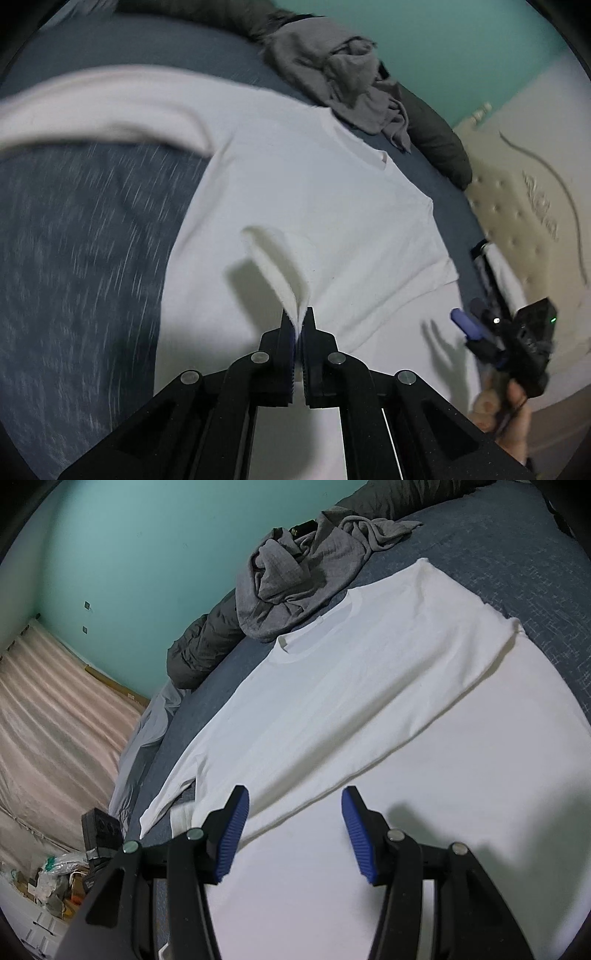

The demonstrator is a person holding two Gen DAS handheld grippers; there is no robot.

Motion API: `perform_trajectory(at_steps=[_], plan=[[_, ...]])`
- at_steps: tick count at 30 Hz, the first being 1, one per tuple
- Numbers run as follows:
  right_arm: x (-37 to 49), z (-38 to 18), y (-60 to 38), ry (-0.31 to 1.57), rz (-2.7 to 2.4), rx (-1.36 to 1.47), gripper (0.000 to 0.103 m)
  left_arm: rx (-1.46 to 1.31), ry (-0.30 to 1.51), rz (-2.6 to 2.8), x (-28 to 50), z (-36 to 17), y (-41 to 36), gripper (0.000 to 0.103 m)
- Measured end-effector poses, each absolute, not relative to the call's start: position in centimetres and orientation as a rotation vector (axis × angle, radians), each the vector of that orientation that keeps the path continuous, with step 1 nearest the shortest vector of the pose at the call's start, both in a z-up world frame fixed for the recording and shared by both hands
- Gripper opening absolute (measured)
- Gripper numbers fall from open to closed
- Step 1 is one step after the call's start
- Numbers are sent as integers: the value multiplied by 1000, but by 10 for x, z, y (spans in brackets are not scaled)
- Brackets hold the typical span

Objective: Fold clothes

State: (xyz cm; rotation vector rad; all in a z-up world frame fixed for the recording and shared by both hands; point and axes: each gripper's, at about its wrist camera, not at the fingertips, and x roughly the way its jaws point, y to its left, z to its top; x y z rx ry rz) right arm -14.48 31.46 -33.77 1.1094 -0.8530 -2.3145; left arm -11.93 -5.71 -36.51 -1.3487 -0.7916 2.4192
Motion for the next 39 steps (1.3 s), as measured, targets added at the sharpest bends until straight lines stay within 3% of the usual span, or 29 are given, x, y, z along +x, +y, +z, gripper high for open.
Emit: perform_trajectory(at_steps=[5,7,9,11,13,19,21,22,23,24,37,39], plan=[[-144,-338,315,-854,-2316,1113,53,-1343,-893,2389,-122,-377,-67,3],[-144,-338,317,-861,-2320,1109,53,-1335,-912,2395,-123,-377,-71,9],[-143,-338,319,-868,-2324,1107,53,-1354,-929,2395,-123,-378,-73,38],[-144,-339,320,-879,-2321,1109,53,-1367,-940,2383,-119,-378,-75,48],[-146,-340,320,-885,-2316,1111,53,-1386,-919,2366,-116,-378,-73,51],[-145,-337,318,-877,-2311,1101,53,-1432,-877,2324,-113,-386,-63,50],[-144,-337,318,-881,-2314,1100,53,-1441,-860,2319,-114,-387,-59,46],[-144,-337,319,-883,-2315,1099,53,-1445,-858,2306,-115,-388,-58,38],[-144,-337,319,-886,-2316,1099,53,-1448,-858,2290,-116,-389,-57,12],[-144,-337,320,-889,-2316,1100,53,-1447,-862,2279,-116,-389,-57,7],[-143,-333,323,-914,-2300,1093,53,-1517,-990,2155,-87,-398,-75,8],[-142,-333,325,-918,-2304,1094,53,-1525,-962,2182,-86,-396,-74,16]])
